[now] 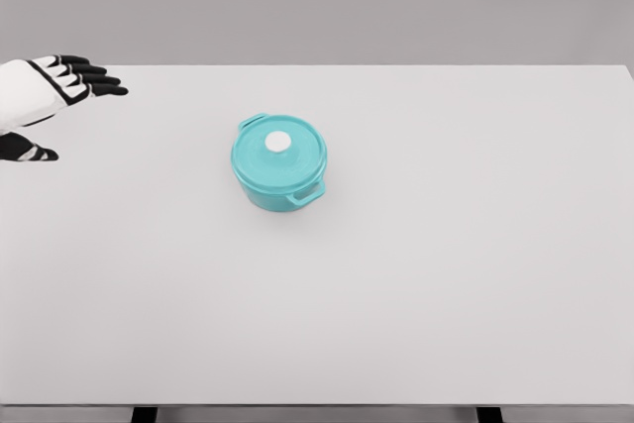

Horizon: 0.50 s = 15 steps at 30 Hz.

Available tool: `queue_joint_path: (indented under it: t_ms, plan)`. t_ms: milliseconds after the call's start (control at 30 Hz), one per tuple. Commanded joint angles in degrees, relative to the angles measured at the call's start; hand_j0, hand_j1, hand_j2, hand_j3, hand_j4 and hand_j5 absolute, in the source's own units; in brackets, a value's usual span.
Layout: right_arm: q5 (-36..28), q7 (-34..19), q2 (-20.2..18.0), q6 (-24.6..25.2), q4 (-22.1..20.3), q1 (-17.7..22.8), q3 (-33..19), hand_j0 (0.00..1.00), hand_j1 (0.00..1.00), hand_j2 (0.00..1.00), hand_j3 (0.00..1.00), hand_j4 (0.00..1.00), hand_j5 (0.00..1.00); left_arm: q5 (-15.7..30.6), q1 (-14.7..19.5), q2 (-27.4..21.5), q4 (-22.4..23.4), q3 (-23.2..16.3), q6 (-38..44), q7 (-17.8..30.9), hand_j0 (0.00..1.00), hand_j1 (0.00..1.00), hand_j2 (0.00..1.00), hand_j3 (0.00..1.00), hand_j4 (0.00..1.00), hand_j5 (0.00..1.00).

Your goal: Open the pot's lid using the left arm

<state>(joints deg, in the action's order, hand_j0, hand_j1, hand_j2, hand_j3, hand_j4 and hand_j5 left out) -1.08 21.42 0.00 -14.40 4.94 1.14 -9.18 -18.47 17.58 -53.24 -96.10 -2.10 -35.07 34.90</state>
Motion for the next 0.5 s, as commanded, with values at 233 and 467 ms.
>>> queue_joint_path:
  t_ms: [233, 467]
  plan:
    - [-0.1, -0.2, 0.0, 0.1, 0.2, 0.0, 0.1, 1.00, 1.00, 1.00, 1.00, 1.00, 1.00, -13.5, 13.2, 11.0, -0.7, -2.2, 0.1, 0.1, 1.00, 1.00, 1.00, 1.00, 1.00, 1.00]
    - [-0.1, -0.2, 0.0, 0.1, 0.2, 0.0, 0.1, 1.00, 1.00, 1.00, 1.00, 1.00, 1.00, -15.5, 15.3, 24.8, -1.2, -9.4, 0.1, 0.1, 1.00, 1.00, 1.00, 1.00, 1.00, 1.00]
